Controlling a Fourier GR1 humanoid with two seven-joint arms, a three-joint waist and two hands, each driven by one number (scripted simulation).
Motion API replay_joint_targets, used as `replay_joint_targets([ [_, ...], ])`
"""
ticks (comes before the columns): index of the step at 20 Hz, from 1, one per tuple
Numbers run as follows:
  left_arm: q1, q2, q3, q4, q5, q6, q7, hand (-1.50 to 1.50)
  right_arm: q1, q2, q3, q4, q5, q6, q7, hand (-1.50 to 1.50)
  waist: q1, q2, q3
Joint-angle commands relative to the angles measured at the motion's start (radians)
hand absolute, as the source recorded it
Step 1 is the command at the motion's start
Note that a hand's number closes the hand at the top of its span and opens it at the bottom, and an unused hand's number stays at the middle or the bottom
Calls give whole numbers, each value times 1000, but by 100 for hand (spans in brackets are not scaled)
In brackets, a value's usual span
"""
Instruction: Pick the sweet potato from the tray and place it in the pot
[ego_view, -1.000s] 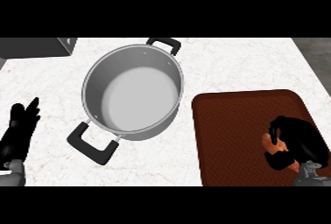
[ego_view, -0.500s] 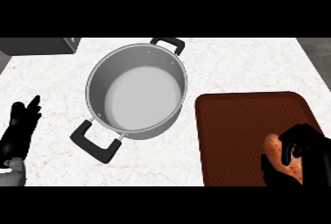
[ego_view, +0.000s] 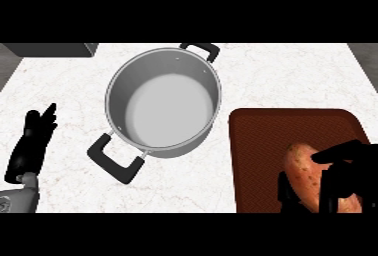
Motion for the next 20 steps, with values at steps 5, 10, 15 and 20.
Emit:
replay_joint_targets([
  [5,-37,-2,-13,-8,-7,-14,34,0,-399,20,34,226,-203,51,318,150,31,7,1],
  [10,-40,-25,-24,14,-20,2,3,0,-553,20,-50,399,-342,28,405,150,33,6,0],
  [15,-65,-4,-9,54,-11,-21,-13,0,-707,20,-124,661,-468,-90,413,150,47,12,1],
  [20,-58,20,24,51,14,-41,-25,0,-760,20,-128,847,-583,-172,411,150,40,11,2],
])
